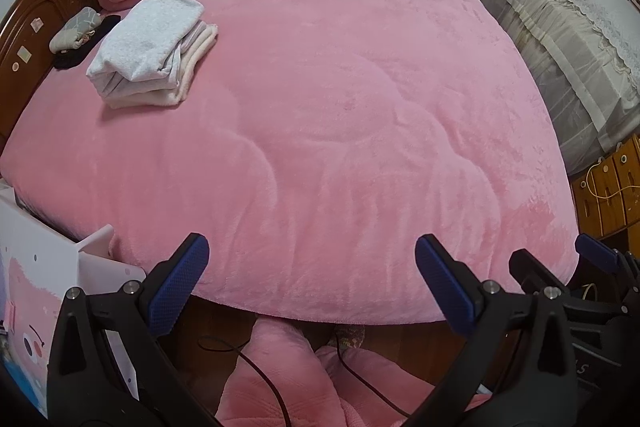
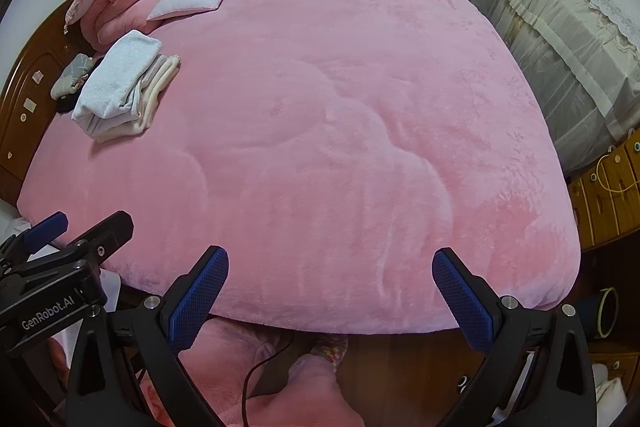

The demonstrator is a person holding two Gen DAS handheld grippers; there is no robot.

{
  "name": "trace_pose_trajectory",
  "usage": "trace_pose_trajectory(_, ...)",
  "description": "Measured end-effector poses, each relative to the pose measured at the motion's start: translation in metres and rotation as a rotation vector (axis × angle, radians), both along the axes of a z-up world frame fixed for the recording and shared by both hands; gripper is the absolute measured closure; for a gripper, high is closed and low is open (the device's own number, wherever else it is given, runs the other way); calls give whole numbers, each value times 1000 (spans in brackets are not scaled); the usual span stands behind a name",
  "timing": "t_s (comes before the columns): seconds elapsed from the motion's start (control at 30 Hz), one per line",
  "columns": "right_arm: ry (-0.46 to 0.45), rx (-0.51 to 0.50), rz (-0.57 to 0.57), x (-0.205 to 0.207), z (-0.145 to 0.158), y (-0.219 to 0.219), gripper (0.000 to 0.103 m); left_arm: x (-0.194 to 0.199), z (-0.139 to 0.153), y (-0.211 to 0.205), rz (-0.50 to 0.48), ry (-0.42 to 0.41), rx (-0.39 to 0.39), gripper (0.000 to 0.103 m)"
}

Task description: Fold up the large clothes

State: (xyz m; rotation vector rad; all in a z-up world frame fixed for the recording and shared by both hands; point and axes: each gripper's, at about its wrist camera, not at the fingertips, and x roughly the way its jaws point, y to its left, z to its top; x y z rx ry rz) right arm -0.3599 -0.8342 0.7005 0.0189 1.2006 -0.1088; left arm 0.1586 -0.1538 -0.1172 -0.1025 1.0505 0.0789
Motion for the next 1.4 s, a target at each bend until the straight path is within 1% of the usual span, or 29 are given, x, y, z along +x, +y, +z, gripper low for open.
trace_pose_trajectory(0.3, -9, -11, 4, -8, -2, 4, 0, 0, -2, -2, 1, 3, 13, 1)
trace_pose_trajectory(0.97, -25, -22, -1, -17, 0, 3, 0, -4, 8, -2, -7, -18, 33, 1)
trace_pose_trajectory(1.4, -47, -44, -11, -38, 11, 16, 0, -1, 11, -1, -12, -34, 44, 1)
